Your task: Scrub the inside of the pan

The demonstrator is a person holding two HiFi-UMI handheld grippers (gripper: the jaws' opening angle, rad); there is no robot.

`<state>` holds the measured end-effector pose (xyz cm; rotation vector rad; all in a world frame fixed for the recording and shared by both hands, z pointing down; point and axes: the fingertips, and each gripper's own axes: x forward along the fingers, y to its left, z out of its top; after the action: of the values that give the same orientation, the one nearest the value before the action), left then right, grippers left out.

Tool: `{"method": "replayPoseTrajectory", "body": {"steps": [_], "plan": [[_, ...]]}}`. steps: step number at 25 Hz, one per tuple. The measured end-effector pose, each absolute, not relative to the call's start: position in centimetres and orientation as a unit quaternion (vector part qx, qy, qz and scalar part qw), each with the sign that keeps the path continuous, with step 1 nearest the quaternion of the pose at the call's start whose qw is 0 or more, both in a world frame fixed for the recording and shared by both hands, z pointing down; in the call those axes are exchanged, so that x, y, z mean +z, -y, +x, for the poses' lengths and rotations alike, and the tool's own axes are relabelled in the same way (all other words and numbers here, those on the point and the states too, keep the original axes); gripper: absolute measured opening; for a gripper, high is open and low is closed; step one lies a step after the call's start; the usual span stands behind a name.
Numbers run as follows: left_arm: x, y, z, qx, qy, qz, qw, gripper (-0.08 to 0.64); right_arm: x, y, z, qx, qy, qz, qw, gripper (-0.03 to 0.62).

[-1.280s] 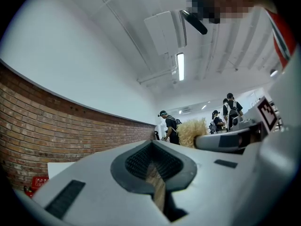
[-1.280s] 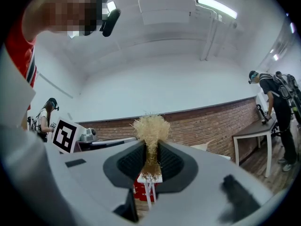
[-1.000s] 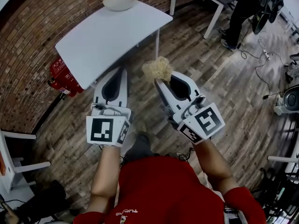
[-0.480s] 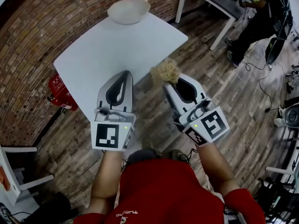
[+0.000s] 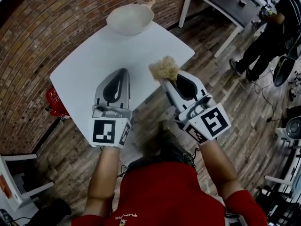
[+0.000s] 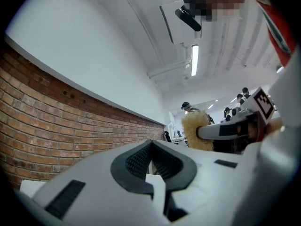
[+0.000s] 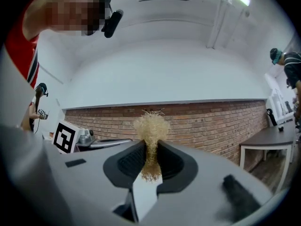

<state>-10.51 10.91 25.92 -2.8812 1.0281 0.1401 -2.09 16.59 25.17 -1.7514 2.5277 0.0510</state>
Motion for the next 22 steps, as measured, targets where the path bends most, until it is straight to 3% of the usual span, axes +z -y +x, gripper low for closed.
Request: {"method": "replayPoseTrajectory", "body": {"steps": [13,22], "plan": [[27.1,2.5,-2.5,0.024,-0.427,-0.902,0.052,0.014,25.6,-2.3,8.2,0.001,-0.863,-0.504,0.034,0.075],[29.1,10.7,-2.2,0.001,-0.484,-0.873,0.054,0.014,26.7,6.8,10.0,-0.002,-0.885,-0.465,0.012,0.075]]}}
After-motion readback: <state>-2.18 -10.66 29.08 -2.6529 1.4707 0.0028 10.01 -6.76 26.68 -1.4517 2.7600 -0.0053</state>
